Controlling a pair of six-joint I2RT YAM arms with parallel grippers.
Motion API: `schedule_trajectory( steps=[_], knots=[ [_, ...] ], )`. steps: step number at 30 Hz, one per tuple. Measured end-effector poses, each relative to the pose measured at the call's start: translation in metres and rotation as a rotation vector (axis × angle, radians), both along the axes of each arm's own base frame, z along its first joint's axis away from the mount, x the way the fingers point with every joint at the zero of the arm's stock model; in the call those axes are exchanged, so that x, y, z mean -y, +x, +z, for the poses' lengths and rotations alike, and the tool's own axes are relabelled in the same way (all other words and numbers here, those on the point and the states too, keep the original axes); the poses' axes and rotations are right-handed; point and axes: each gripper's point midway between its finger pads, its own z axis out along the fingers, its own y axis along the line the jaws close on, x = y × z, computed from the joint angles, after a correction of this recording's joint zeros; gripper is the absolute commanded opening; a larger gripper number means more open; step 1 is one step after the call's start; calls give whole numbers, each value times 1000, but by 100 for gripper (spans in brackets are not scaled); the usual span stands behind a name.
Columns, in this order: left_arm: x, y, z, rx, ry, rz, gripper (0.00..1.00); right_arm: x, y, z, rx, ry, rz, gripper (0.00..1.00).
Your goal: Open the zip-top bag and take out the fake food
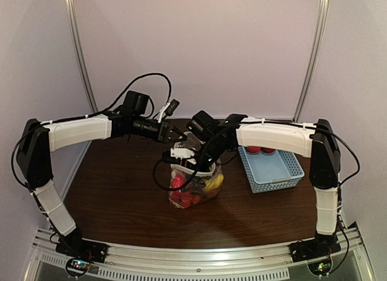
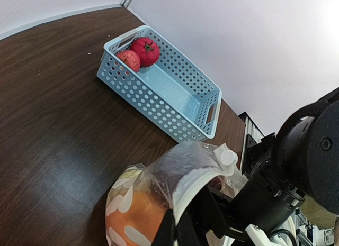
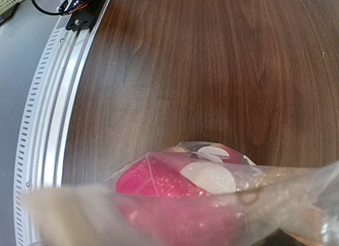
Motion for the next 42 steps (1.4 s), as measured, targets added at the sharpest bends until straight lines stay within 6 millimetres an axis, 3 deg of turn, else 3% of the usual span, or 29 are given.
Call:
schedule_trajectory(
  steps=[8, 11, 19, 25, 31, 37, 42],
  knots=[
    [0, 1, 0, 2, 3, 5, 0, 2, 15, 3, 84, -24, -58, 66],
    [0, 1, 0, 3, 3, 6, 0, 8, 21, 16, 137, -22, -86, 66],
    [0, 1, -1, 3, 4, 6, 0, 21, 42, 74, 291, 44, -180, 66],
    [-1, 1, 0, 5, 4, 7, 0, 30, 51, 86, 333, 45, -217, 65],
    [-1, 1, 3, 13, 2, 11, 0, 40, 46, 103, 334, 64, -217, 65],
    [-2, 2, 3, 15, 5, 16, 0, 65, 52, 144, 330, 132, -248, 65],
    [-2, 3, 2, 16, 8, 21, 0, 111, 80, 184, 365, 202, -365, 66]
  ],
)
